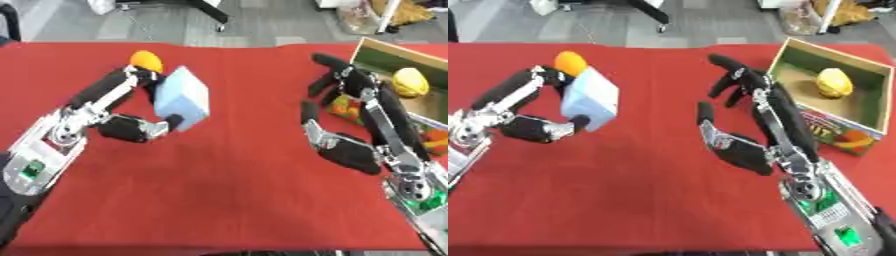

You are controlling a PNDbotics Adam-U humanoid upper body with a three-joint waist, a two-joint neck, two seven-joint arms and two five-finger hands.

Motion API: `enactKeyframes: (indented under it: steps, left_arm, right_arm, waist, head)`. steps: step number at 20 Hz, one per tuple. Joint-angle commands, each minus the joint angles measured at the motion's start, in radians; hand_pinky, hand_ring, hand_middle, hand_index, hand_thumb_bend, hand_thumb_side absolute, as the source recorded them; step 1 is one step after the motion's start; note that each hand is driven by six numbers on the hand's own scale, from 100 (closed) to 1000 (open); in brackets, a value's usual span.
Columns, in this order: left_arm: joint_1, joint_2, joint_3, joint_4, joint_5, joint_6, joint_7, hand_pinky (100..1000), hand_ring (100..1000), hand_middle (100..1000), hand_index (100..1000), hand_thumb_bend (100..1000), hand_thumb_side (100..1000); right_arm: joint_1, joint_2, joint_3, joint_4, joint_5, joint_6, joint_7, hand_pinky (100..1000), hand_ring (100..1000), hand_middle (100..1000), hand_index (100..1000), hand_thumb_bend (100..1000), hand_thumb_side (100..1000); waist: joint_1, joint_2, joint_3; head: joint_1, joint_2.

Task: Pick up the objects with one hand, pass them to the other hand, and then place them into the box on the other side of the table.

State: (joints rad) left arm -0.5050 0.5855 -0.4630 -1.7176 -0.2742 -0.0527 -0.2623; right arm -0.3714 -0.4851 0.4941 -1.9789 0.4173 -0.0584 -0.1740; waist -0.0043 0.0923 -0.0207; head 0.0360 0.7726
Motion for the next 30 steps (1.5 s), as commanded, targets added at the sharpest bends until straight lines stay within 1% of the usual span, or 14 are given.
enactKeyframes:
  steps: [1, 4, 5, 7, 8, 9, 12, 16, 21, 30]
  left_arm:
    - [-0.035, 0.041, -0.058, -0.095, 0.053, 0.034, -0.049, 832, 514, 480, 604, 109, 511]
    - [-0.053, 0.056, -0.068, -0.178, 0.104, 0.084, -0.100, 832, 514, 480, 604, 107, 506]
    - [-0.060, 0.063, -0.063, -0.211, 0.134, 0.113, -0.125, 831, 514, 479, 603, 107, 504]
    - [-0.090, 0.077, -0.029, -0.265, 0.249, 0.218, -0.201, 831, 514, 479, 603, 109, 506]
    - [-0.104, 0.080, -0.017, -0.274, 0.290, 0.250, -0.229, 831, 514, 479, 603, 111, 506]
    - [-0.117, 0.081, -0.011, -0.278, 0.317, 0.268, -0.251, 832, 514, 479, 603, 112, 510]
    - [-0.136, 0.078, -0.012, -0.282, 0.368, 0.291, -0.298, 835, 513, 478, 603, 111, 540]
    - [-0.148, 0.078, -0.022, -0.282, 0.399, 0.312, -0.329, 834, 510, 474, 599, 118, 543]
    - [-0.140, 0.089, -0.022, -0.282, 0.370, 0.344, -0.335, 831, 508, 472, 598, 129, 542]
    - [-0.121, 0.106, -0.023, -0.282, 0.307, 0.409, -0.343, 827, 508, 469, 597, 144, 541]
  right_arm:
    - [-0.038, -0.035, 0.017, -0.021, -0.006, -0.006, 0.049, 475, 647, 500, 923, 100, 421]
    - [-0.064, -0.042, 0.035, -0.021, -0.013, -0.010, 0.100, 475, 643, 494, 934, 100, 483]
    - [-0.074, -0.042, 0.040, -0.021, -0.015, -0.011, 0.121, 474, 641, 493, 935, 100, 494]
    - [-0.091, -0.040, 0.041, -0.021, -0.026, -0.014, 0.174, 473, 639, 491, 939, 100, 520]
    - [-0.098, -0.039, 0.042, -0.021, -0.033, -0.015, 0.193, 472, 639, 490, 941, 100, 528]
    - [-0.105, -0.038, 0.045, -0.021, -0.039, -0.015, 0.208, 472, 638, 489, 942, 100, 537]
    - [-0.121, -0.037, 0.055, -0.021, -0.047, -0.016, 0.236, 475, 639, 490, 944, 103, 544]
    - [-0.132, -0.040, 0.063, -0.021, -0.036, -0.023, 0.258, 480, 639, 491, 946, 114, 544]
    - [-0.130, -0.042, 0.057, -0.021, -0.020, -0.029, 0.258, 486, 643, 496, 949, 101, 539]
    - [-0.131, -0.054, 0.046, -0.021, -0.001, -0.041, 0.259, 496, 647, 504, 956, 106, 520]
  waist:
    - [-0.007, -0.026, 0.004]
    - [-0.007, -0.025, 0.008]
    - [-0.007, -0.025, 0.009]
    - [-0.007, -0.026, 0.012]
    - [-0.008, -0.026, 0.013]
    - [-0.008, -0.026, 0.013]
    - [-0.008, -0.025, 0.015]
    - [-0.007, -0.024, 0.014]
    - [-0.006, -0.024, 0.010]
    - [-0.003, -0.020, -0.001]
  head:
    - [-0.004, -0.003]
    - [-0.006, -0.003]
    - [-0.007, -0.003]
    - [-0.008, -0.003]
    - [-0.009, -0.003]
    - [-0.010, -0.003]
    - [-0.011, -0.003]
    - [-0.008, -0.003]
    - [-0.004, -0.003]
    - [0.006, -0.003]
